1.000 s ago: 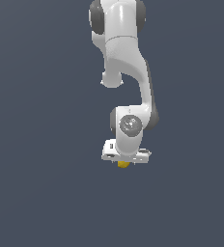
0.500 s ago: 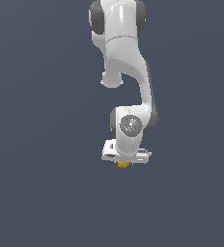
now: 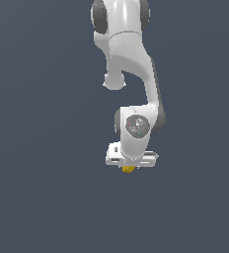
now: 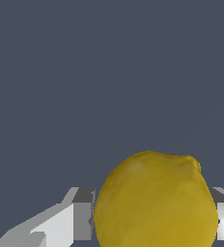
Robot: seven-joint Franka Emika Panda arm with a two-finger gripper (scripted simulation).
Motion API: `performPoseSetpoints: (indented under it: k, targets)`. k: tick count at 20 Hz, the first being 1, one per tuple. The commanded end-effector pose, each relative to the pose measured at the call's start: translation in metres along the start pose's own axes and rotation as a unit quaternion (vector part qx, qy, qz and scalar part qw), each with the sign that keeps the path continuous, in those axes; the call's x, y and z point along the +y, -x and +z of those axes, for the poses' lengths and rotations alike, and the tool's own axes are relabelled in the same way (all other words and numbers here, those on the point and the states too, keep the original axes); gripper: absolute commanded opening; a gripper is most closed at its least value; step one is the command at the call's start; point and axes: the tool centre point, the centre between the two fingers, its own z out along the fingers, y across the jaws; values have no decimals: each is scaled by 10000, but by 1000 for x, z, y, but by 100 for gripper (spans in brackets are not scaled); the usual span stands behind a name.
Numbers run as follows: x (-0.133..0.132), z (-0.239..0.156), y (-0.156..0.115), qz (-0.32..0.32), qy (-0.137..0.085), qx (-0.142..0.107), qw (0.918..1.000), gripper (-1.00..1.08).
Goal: Pick up the object and move it to a goal position.
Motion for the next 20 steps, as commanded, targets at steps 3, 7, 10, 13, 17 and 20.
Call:
performPoseSetpoints:
  k: [3, 7, 10, 13, 17, 20]
  targets:
    - [-16, -37, -15, -347, -40, 130, 9993, -100]
    - [-38, -84, -31, -791, -92, 276, 9964, -100]
    - [-57, -125, -42, -1175, -140, 402, 9922, -100]
    - [-79, -168, -51, -1584, -193, 535, 9857, -100]
    - [-103, -217, -58, -2038, -255, 681, 9763, -100]
    - [-117, -244, -60, -2281, -289, 759, 9703, -100]
